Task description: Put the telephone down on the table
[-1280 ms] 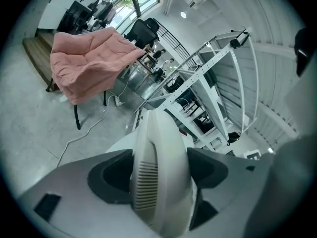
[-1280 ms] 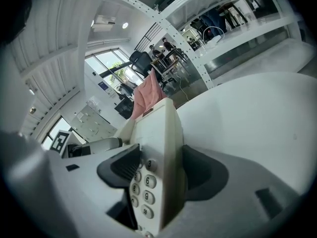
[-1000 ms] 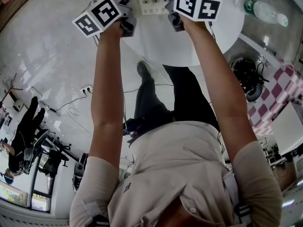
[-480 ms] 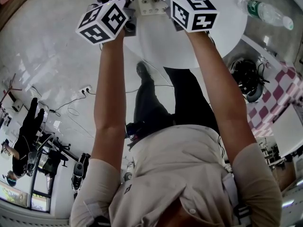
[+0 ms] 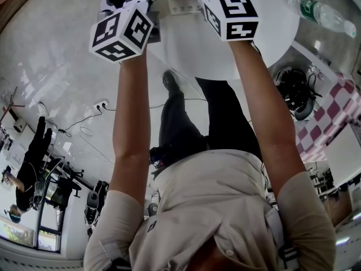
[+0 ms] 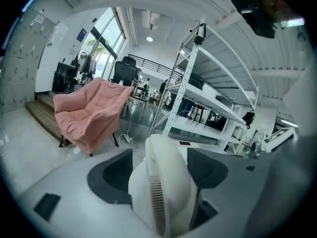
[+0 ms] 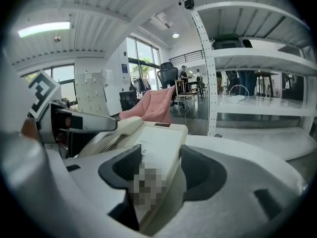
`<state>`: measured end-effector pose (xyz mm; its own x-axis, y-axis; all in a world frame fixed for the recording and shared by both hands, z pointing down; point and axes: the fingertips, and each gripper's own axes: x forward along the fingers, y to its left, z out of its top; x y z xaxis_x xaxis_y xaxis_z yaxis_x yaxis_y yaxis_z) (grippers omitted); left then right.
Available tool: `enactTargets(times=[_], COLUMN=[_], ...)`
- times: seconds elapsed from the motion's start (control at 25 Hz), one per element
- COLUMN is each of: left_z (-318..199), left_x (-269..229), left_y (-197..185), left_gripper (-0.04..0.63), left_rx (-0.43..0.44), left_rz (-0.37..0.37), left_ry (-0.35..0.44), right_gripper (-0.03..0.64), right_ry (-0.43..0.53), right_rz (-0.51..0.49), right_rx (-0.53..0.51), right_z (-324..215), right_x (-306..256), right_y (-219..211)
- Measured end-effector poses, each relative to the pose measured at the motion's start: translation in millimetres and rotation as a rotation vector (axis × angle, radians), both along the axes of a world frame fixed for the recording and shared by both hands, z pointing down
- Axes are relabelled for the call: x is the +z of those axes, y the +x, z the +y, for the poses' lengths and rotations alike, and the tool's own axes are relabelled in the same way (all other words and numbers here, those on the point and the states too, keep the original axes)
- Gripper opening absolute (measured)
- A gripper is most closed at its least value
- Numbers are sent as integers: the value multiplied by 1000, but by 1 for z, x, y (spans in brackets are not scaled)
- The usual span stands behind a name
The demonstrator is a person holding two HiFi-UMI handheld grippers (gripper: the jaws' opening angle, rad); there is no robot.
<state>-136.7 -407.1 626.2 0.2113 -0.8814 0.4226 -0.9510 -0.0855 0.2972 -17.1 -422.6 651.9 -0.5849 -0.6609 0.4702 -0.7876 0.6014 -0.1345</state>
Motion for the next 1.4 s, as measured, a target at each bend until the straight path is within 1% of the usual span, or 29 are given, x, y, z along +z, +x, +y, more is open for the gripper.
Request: enactTargets(times=[0.2,0.32,0.4,0.56,0.64,0.72,0.84,0.96,1.12,1.4], left_z=[5,10,14,24,29,33,43,56,73,111], left_x=[-21,-40,-54,-82,-98,-117,-148,-183,-225,-300], left_y=[-6,-8,-7,-4,-3,-3,-2,0,5,4], left_gripper=[341,323,294,216,174,141,79,32,14,9], left_rx=[-16,-14,-11,-1,8,18,32,42,69,117], left_rz=[-12,-37,-61,-121,-142,-159,-182,-199,-220,-267], left_ry=[41,81,110,172,203,238,285,303,342,406], right_gripper=[215,183,161,85,34,2,-5,-5,-6,-6], right_ry=[64,104,127,157,178,199,227,260,309,398], right_rz=[41,70,86,94,97,94,83,76,65,50], right_rx=[6,14,23,30,33,36,32,20,1,-17], right_z=[-3,-2,-1,5,9,13,21,31,46,82], right_x=[-21,-36,-45,-66,-80,-96,-124,-155,-200,-286], right_y=[1,2,5,10,11,10,6,3,0,-8])
